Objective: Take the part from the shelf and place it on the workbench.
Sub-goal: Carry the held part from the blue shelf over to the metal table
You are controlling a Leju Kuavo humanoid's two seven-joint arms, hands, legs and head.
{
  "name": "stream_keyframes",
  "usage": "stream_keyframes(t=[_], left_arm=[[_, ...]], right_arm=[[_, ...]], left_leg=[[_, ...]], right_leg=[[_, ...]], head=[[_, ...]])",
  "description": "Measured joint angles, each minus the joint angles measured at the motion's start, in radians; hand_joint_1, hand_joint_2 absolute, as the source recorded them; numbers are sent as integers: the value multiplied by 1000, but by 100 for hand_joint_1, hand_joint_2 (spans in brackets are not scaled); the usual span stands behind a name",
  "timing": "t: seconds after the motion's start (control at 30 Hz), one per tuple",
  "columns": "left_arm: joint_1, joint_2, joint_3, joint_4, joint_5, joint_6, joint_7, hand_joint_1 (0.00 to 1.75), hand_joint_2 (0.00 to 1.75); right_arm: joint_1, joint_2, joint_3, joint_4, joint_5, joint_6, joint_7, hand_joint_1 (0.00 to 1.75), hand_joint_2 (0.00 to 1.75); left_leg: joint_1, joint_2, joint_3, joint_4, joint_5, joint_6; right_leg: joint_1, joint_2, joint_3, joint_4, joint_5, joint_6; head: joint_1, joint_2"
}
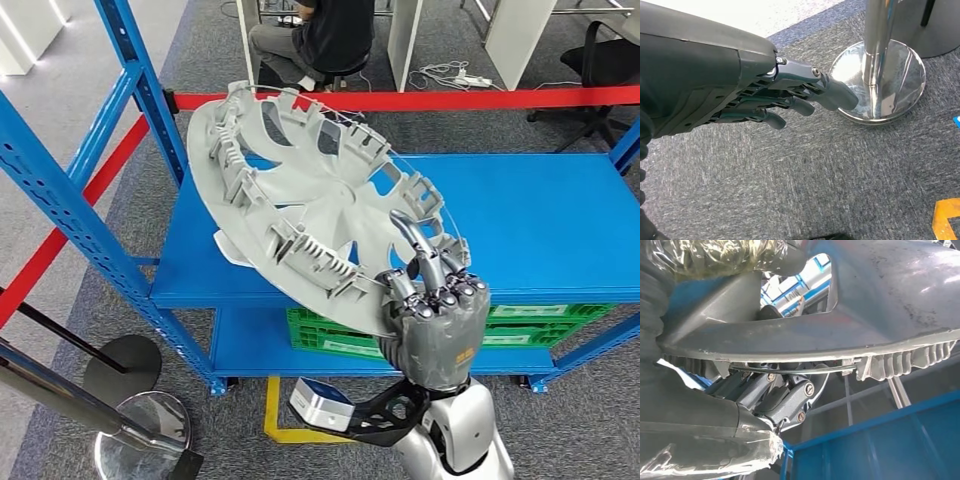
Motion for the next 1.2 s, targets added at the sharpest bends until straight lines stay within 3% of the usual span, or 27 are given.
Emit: stream_keyframes(t=[0.27, 0.43, 0.5, 0.57, 0.6, 0.63, 0.67, 0.73, 0.8, 0.9, 0.97, 1.0, 1.1, 1.13, 1.17, 1.2], left_arm=[[0, 1, 2, 0, -3, 2, 0, 0, 175], [-1, 1, 6, 0, -3, 5, 0, 0, 175], [0, -1, 9, 0, -1, 8, 0, 0, 175], [3, -2, 15, 0, 0, 11, 0, 0, 175], [5, -3, 18, 0, 0, 11, 0, 0, 175], [6, -4, 21, 0, 0, 12, 0, 0, 175], [7, -4, 23, 0, -1, 12, 0, 0, 175], [7, -6, 25, 0, -2, 12, 0, 0, 175], [7, -7, 26, 0, -3, 12, 0, 0, 175], [7, -7, 27, 0, -6, 12, 0, 0, 175], [7, -7, 27, 0, -9, 12, 0, 0, 175], [7, -7, 27, 0, -10, 13, 0, 0, 175], [9, -7, 29, 0, -10, 13, 0, 0, 175], [10, -7, 30, 0, -10, 13, 0, 0, 175], [11, -7, 31, 0, -10, 13, 0, 0, 175], [11, -7, 32, 0, -11, 13, 0, 0, 175]], right_arm=[[31, 43, -40, -28, -94, 2, -148, 175, 175], [54, 60, -62, -22, -257, 1, -150, 175, 175], [61, 60, -67, -14, -323, -1, -131, 175, 175], [72, 60, -73, -8, -338, -1, -134, 175, 175], [79, 60, -75, -7, -334, -1, -141, 175, 175], [86, 60, -77, -6, -329, -1, -151, 175, 175], [91, 60, -79, -6, -324, -1, -162, 175, 175], [95, 62, -82, -6, -314, -1, -188, 175, 175], [98, 65, -83, -8, -308, -1, -208, 175, 175], [105, 69, -87, -10, -323, -2, -238, 175, 175], [108, 71, -91, -10, -350, -2, -245, 175, 175], [109, 71, -91, -10, -362, -2, -239, 175, 175], [109, 68, -90, -7, -370, -4, -201, 175, 175], [110, 66, -90, -5, -368, -4, -192, 175, 175], [111, 64, -90, -4, -365, -4, -188, 175, 175], [111, 63, -90, -3, -363, -4, -186, 175, 175]], left_leg=[[-8, 0, 0, 2, -2, 4], [-6, 1, 4, -12, 7, 22], [0, 3, 8, -24, 15, 30], [-1, 5, 6, -25, 15, 31], [-1, 6, 6, -25, 15, 31], [-1, 6, 7, -25, 14, 30], [0, 5, 8, -24, 12, 28], [2, 3, 14, -23, 6, 19], [0, 2, 13, -17, 1, 6], [0, 2, 9, -14, 0, -9], [3, 4, -1, 12, -23, -17], [4, 4, -19, 53, -48, -20], [4, 5, -114, 249, -130, -21], [3, 5, -132, 280, -130, -19], [3, 5, -131, 270, -109, -16], [2, 5, -113, 224, -71, -11]], right_leg=[[-8, 0, 0, -1, 1, 3], [-11, 0, -3, -4, -1, 16], [-9, -1, -37, 61, -41, 17], [-8, -2, -104, 196, -100, 18], [-8, -2, -133, 251, -115, 19], [-8, -2, -146, 272, -111, 19], [-8, -2, -140, 253, -87, 18], [-9, -4, -81, 126, -16, 16], [-6, -5, -30, 24, 14, 9], [-1, -2, -23, 13, 7, -11], [-2, -4, -22, 12, 5, -26], [-3, -5, -20, 10, 5, -33], [2, -6, -19, 10, 4, -42], [4, -5, -18, 11, 3, -43], [6, -4, -17, 11, 2, -44], [8, -2, -14, 11, 2, -44]], head=[[0, 0], [0, 0], [6, 0], [11, 0], [11, 0], [11, 0], [12, 0], [12, 0], [11, 0], [7, 0], [4, 0], [2, 0], [-1, 0], [-1, 0], [-1, 0], [-1, 0]])
